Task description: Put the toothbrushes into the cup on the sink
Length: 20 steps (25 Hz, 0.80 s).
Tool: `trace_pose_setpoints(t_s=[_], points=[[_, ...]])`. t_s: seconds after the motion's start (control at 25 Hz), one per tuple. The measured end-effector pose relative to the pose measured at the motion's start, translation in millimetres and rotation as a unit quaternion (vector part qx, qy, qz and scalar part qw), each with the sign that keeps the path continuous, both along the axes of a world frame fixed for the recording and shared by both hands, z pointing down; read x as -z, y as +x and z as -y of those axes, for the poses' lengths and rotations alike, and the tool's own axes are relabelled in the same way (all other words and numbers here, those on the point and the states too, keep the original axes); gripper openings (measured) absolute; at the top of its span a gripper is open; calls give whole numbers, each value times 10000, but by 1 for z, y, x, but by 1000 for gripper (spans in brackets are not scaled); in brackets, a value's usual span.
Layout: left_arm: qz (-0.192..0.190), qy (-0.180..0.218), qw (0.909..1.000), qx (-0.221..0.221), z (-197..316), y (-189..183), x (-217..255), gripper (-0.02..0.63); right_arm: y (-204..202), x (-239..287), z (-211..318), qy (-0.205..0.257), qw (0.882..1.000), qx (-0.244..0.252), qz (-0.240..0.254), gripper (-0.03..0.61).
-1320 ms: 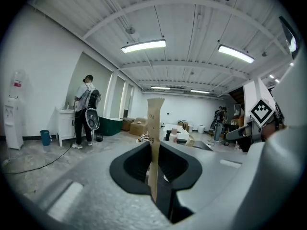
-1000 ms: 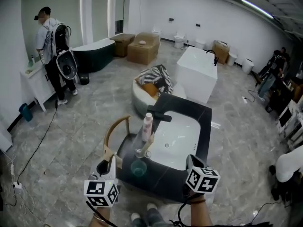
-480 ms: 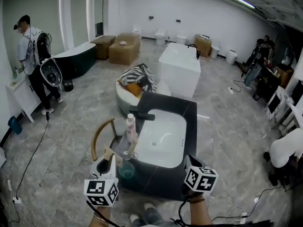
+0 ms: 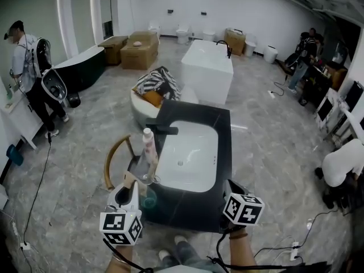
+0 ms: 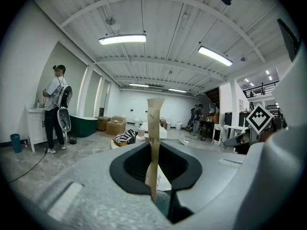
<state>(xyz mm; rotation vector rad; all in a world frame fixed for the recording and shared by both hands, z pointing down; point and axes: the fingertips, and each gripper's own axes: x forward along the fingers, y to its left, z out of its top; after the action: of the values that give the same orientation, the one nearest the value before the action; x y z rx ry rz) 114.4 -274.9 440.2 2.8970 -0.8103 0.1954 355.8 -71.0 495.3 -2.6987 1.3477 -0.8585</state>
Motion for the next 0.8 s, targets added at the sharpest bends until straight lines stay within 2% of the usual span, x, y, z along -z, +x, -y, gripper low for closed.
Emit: trace_pose_setpoints(t_s=[0.56, 0.8], points=[[-9, -85, 9999, -53, -5, -5, -5, 44, -4, -19, 4, -140, 9998, 8, 120, 5], [103, -144, 9998, -124, -7, -3, -16, 44, -6, -28, 12, -241, 9995, 59, 173, 5]])
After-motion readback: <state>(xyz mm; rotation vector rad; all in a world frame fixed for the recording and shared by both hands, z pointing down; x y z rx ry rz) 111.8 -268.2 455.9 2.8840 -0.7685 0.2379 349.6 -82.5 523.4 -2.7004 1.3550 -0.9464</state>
